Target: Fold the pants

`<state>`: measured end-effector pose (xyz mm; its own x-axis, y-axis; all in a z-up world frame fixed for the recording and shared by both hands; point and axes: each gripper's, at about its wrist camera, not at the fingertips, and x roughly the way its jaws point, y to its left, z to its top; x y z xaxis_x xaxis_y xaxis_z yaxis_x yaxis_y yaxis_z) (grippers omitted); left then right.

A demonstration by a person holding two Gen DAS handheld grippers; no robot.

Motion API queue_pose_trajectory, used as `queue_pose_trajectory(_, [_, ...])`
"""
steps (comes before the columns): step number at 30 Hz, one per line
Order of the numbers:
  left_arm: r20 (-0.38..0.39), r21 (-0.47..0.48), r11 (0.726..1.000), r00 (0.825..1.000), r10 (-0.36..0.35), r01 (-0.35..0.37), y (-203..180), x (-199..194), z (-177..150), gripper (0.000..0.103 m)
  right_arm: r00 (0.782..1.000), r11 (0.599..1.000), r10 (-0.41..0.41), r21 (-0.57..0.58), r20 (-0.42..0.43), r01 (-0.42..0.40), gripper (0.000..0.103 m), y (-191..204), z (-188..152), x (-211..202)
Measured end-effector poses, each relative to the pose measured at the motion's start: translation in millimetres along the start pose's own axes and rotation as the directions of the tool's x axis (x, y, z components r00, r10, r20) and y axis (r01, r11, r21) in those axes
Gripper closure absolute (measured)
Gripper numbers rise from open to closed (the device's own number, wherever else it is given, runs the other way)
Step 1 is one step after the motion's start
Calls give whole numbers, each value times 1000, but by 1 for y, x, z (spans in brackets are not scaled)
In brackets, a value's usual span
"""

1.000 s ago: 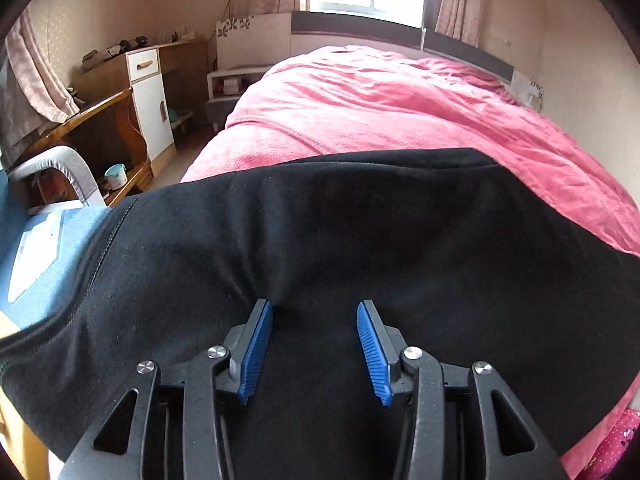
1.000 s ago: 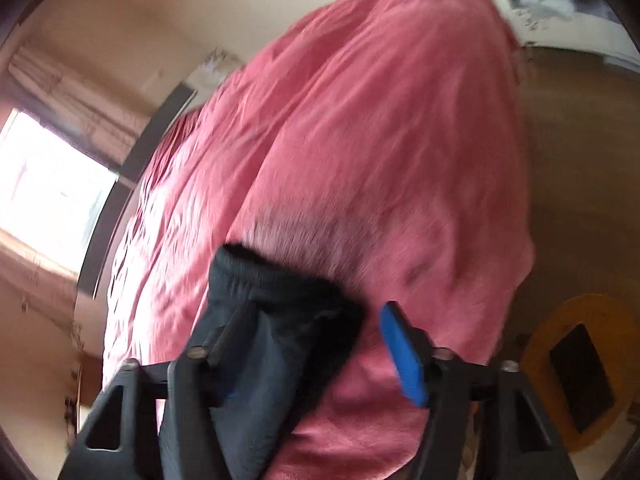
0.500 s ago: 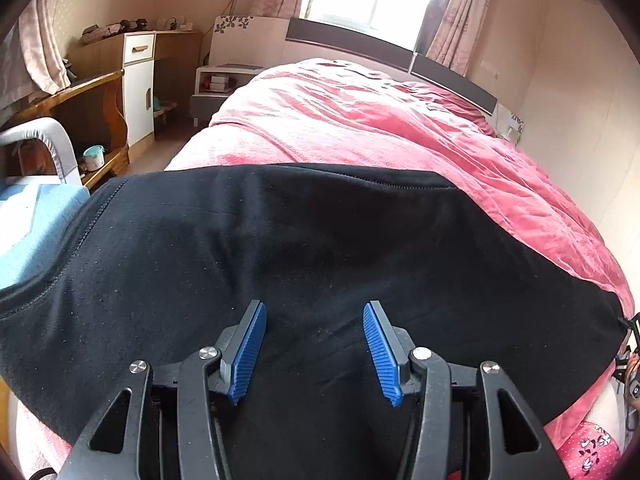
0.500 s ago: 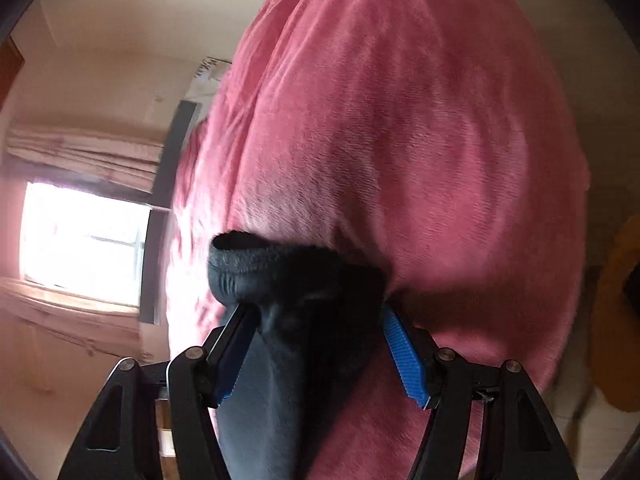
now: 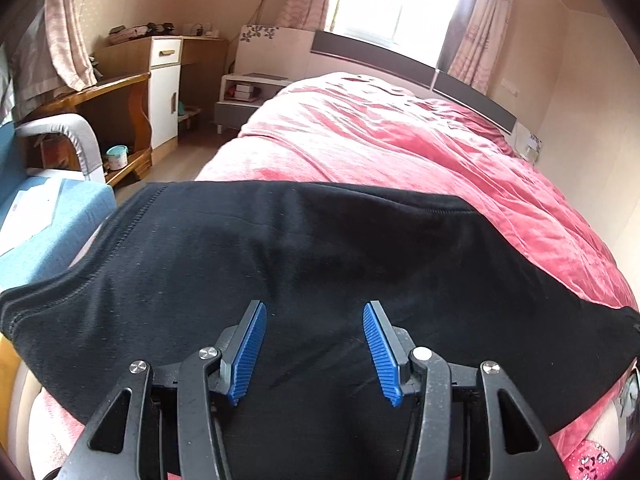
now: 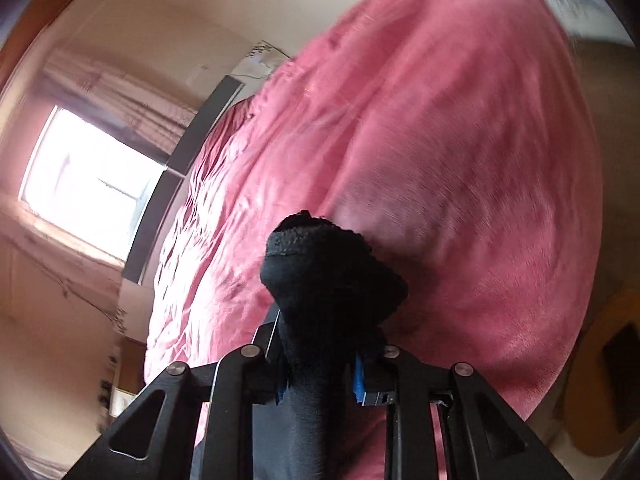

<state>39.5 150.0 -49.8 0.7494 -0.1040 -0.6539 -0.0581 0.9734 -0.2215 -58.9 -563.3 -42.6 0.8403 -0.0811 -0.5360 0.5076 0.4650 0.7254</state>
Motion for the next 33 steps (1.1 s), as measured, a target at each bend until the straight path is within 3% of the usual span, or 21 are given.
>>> queue_pose_trajectory(9, [17, -29, 1000, 1000, -9, 9, 8, -1, 0, 51, 996, 984, 53, -173, 66, -41, 81, 91, -17, -26])
queue_pose_trajectory(12, [18, -41, 999, 1000, -13, 14, 12, -1, 0, 51, 996, 965, 41, -262, 85, -17, 81, 120, -32, -36])
queue_pose_trajectory(17, [25, -63, 998, 1000, -16, 17, 16, -2, 0, 51, 992, 892, 21, -451, 120, 36, 81, 170, -68, -52])
queue_pose_trajectory(22, [19, -60, 998, 1000, -2, 3, 17, 0, -1, 51, 993, 803, 68, -595, 97, 3, 81, 209, -117, -55])
queue_pose_trajectory(33, [14, -44, 999, 1000, 15, -14, 15, 1, -3, 51, 989, 643, 91, -751, -118, -149, 81, 241, -217, -17])
